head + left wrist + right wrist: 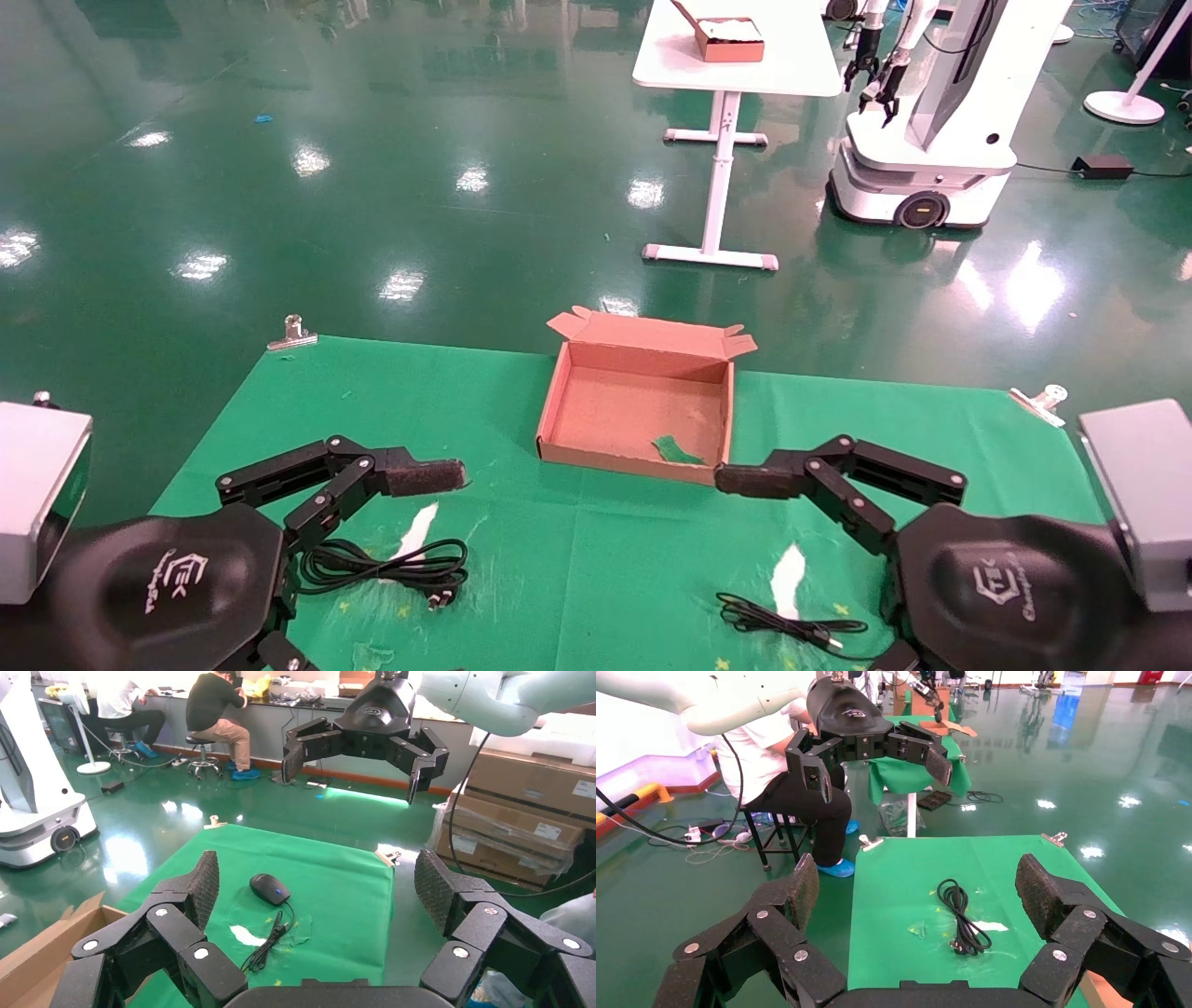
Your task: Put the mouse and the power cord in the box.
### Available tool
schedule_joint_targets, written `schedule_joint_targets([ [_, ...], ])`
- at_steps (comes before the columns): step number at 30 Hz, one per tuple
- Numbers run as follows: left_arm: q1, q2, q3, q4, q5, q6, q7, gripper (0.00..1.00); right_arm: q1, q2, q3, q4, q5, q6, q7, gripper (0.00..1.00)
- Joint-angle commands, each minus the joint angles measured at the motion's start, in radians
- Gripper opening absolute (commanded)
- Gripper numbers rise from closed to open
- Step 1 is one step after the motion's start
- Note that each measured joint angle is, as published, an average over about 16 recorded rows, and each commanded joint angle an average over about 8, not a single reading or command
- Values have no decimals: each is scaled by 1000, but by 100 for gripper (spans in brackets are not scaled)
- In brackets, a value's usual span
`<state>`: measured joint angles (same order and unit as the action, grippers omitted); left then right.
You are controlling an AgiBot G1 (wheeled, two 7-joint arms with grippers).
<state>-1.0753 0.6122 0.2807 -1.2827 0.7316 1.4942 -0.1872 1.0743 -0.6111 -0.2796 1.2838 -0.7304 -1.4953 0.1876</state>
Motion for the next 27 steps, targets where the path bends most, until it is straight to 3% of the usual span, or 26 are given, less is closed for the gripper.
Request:
schedule_joint_targets([
  [1,0,0,0,0,0,0,0,100,0,0,0,0,0,0,0,100],
  [27,0,0,0,0,0,0,0,100,0,0,0,0,0,0,0,100],
])
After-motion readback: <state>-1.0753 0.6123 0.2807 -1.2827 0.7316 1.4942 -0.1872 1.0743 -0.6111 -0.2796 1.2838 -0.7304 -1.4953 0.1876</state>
